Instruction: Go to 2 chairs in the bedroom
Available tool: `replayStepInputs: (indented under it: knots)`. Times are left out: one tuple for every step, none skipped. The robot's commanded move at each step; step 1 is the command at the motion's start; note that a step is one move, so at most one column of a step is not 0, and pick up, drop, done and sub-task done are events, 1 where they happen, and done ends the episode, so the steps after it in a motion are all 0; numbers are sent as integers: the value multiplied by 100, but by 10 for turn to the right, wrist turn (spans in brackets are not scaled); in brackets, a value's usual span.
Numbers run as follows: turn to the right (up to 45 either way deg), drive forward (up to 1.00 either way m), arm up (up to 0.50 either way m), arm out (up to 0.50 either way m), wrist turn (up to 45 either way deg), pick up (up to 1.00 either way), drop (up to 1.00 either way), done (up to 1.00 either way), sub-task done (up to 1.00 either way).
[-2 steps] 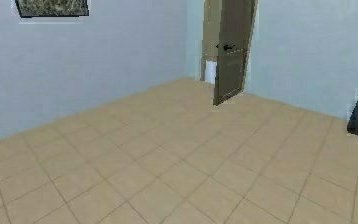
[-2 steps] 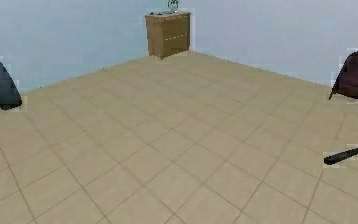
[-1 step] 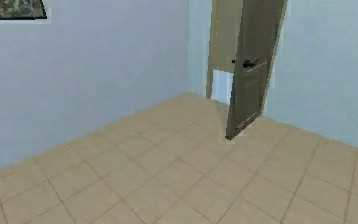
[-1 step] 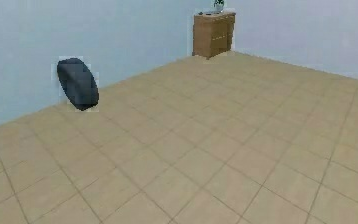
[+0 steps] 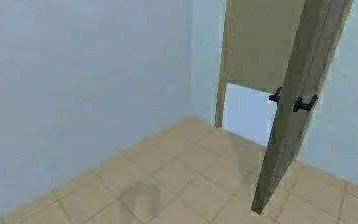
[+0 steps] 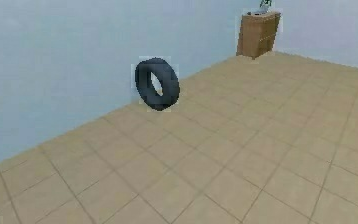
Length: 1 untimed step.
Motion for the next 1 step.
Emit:
replayStepInputs:
  knots:
    - [0,90,0,0,0,0,0,0,0]
